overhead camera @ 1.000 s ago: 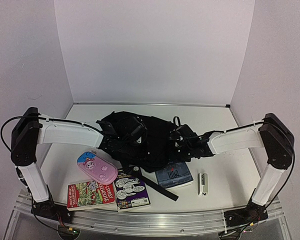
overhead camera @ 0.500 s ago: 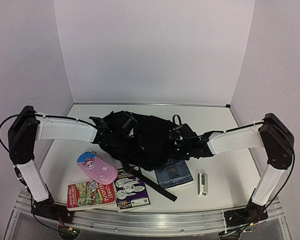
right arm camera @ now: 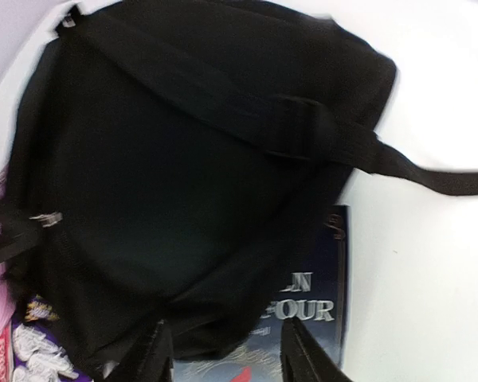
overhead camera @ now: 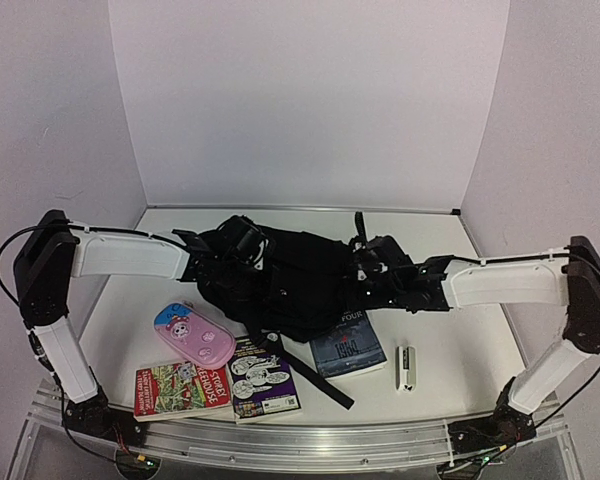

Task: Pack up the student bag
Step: Zip the student bag at the center of the board.

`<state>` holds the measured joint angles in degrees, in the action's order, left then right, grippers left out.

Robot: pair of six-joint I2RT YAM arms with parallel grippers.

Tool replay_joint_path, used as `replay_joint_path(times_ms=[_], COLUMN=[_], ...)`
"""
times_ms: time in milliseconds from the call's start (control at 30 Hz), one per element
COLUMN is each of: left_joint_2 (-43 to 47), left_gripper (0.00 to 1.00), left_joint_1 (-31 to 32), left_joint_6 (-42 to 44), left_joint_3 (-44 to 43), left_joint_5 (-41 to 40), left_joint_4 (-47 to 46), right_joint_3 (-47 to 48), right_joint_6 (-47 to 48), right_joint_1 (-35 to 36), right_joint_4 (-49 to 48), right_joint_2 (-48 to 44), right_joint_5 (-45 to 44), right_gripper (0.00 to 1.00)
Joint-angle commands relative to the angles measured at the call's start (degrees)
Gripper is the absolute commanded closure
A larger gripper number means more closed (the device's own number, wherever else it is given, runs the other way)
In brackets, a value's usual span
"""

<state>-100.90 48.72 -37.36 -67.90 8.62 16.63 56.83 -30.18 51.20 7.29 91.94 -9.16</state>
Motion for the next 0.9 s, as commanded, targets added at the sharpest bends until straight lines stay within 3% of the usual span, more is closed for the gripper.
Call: replay_joint_path(times_ms=[0, 633, 767, 867], left_joint_2=[3.62, 5.73, 5.54, 5.9], left_gripper=[1.0, 1.0, 1.0, 1.0], left_joint_1=[-0.29, -0.29, -0.29, -0.34], left_joint_6=[1.6, -0.14, -0.07, -0.28], left_joint_3=[1.21, 3.25, 2.92, 2.97], left_joint_5=[5.3, 5.53, 5.4, 3.98], left_joint_4=[-3.58, -5.52, -5.22, -4.58], right_joint_3=[4.55, 18.95, 19.78, 19.58], right_joint_6=[9.51, 15.95, 15.83, 14.87], right_joint_1=[4.51, 5.79, 5.84, 5.89], right_joint_4=[0.32, -1.22, -1.47, -1.58], right_joint_2=[-1.91, 17.31, 18.96, 19.06], right_joint_5=[2.11, 5.14, 4.71, 1.72], right_gripper=[0.54, 0.61, 0.73, 0.94])
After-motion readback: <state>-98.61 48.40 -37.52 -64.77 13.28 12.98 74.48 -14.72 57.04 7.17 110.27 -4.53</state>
